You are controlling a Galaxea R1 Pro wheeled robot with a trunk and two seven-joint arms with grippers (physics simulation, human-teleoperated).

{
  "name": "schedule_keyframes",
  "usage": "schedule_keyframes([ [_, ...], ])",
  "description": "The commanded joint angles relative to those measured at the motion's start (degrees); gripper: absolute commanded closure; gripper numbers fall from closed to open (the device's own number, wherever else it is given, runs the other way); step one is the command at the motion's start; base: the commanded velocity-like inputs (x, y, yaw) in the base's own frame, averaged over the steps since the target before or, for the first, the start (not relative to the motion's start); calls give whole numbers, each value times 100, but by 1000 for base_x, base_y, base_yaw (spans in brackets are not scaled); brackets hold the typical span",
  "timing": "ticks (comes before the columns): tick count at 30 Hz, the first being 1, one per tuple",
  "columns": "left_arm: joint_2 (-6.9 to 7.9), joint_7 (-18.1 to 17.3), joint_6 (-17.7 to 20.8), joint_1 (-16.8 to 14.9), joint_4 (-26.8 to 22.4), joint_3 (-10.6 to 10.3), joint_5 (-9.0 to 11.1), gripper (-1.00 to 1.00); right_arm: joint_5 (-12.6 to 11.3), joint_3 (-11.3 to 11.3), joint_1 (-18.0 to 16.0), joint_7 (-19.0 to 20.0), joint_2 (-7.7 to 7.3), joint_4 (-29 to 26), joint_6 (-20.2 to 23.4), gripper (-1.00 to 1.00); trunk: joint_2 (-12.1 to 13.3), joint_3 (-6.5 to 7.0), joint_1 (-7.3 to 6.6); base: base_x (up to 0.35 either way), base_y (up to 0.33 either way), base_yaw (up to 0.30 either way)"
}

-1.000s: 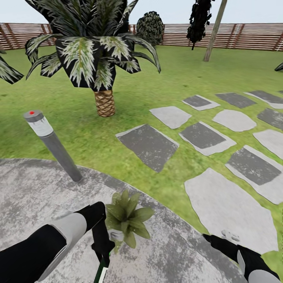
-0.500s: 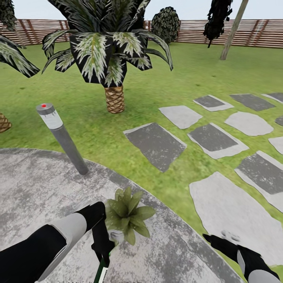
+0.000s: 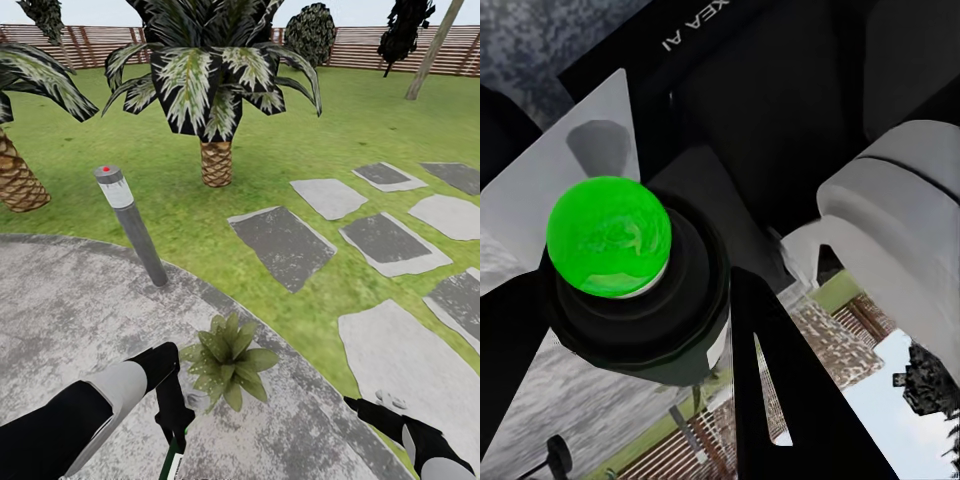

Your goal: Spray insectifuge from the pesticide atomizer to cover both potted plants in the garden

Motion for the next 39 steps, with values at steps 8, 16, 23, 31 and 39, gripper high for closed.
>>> schedule_keyframes([
  [8, -1, -45, 54, -2, -1, 31, -59, 100, 33, -47, -6, 43, 4, -12, 27, -100, -2, -55, -1, 1, 0, 207],
  [16, 22, -45, 56, -2, 3, 33, -59, 100, 33, -46, -6, 41, 4, -12, 24, -100, -2, -106, -1, 118, -78, 207],
  [23, 25, -45, 56, -2, 3, 31, -59, 100, 33, -47, -6, 49, 4, -11, 28, -100, -2, -128, -1, 134, -216, 98],
  [31, 25, -45, 56, -2, 3, 32, -59, 100, 33, -47, -6, 49, 4, -11, 26, -100, -2, -162, -1, 4, -305, 89],
  [39, 25, -45, 57, -2, 3, 33, -59, 100, 33, -44, -6, 49, 4, -11, 24, -100, -2, -219, -1, 0, -314, 165],
])
